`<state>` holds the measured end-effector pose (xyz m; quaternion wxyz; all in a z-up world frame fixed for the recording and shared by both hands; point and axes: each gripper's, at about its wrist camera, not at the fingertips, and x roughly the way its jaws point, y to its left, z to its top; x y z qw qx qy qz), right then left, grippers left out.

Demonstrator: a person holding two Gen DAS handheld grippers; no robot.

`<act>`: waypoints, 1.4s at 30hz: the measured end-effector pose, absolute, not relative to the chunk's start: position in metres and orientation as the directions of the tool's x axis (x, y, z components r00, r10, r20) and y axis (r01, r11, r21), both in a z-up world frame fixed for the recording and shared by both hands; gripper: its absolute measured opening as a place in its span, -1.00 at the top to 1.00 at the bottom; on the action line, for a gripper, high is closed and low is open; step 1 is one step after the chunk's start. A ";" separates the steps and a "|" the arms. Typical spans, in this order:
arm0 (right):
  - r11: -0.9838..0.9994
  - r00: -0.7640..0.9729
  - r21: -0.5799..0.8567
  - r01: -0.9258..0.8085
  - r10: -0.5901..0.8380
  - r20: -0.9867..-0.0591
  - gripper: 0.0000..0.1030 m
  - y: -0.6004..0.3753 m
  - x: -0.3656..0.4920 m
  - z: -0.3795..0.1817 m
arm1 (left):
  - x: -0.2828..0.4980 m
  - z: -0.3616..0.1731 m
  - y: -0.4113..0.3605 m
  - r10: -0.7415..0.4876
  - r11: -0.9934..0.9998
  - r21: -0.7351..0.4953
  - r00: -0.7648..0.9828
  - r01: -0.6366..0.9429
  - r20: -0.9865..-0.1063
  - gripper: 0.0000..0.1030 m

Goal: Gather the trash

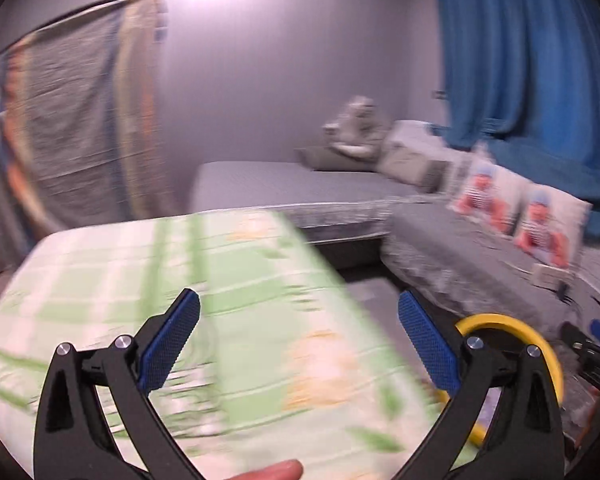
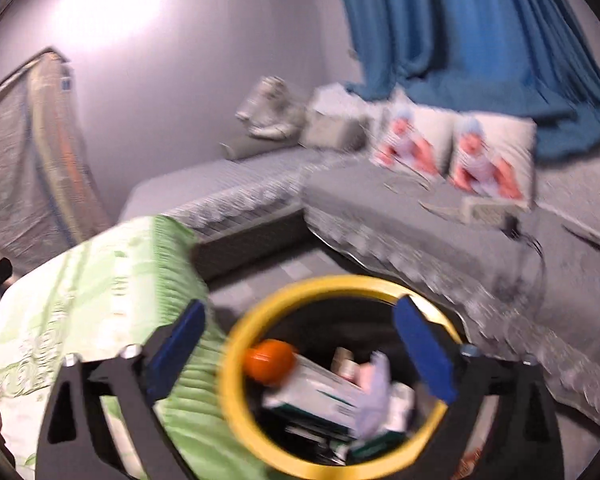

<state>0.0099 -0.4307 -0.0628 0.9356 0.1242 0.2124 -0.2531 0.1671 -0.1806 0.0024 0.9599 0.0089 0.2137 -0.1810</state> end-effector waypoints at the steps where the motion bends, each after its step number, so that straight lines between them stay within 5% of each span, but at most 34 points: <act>1: 0.859 0.805 0.127 0.495 -0.398 -0.440 -0.85 -0.419 0.013 -0.058 | 0.165 0.004 -0.160 -0.294 0.953 -0.059 0.864 0.297 -0.409 -0.85; 9: 0.971 0.934 0.136 0.198 -0.145 -0.326 -0.85 -0.316 0.018 -0.031 | 0.115 0.011 -0.050 -0.119 0.993 -0.024 0.946 0.118 -0.302 -0.85; 16: 0.992 0.950 0.116 0.042 -0.004 -0.312 -0.85 -0.241 0.005 -0.019 | 0.069 0.014 0.010 0.001 0.999 -0.036 0.948 -0.013 -0.318 -0.85; 22: 0.997 0.955 0.047 0.060 -0.044 -0.292 -0.85 -0.206 -0.005 -0.023 | 0.031 0.009 0.026 0.094 0.995 0.002 0.948 -0.098 -0.305 -0.85; 42: 0.998 0.954 0.030 0.051 -0.040 -0.296 -0.85 -0.188 -0.008 -0.040 | 0.014 -0.002 0.027 0.046 0.997 -0.042 0.949 -0.062 -0.311 -0.85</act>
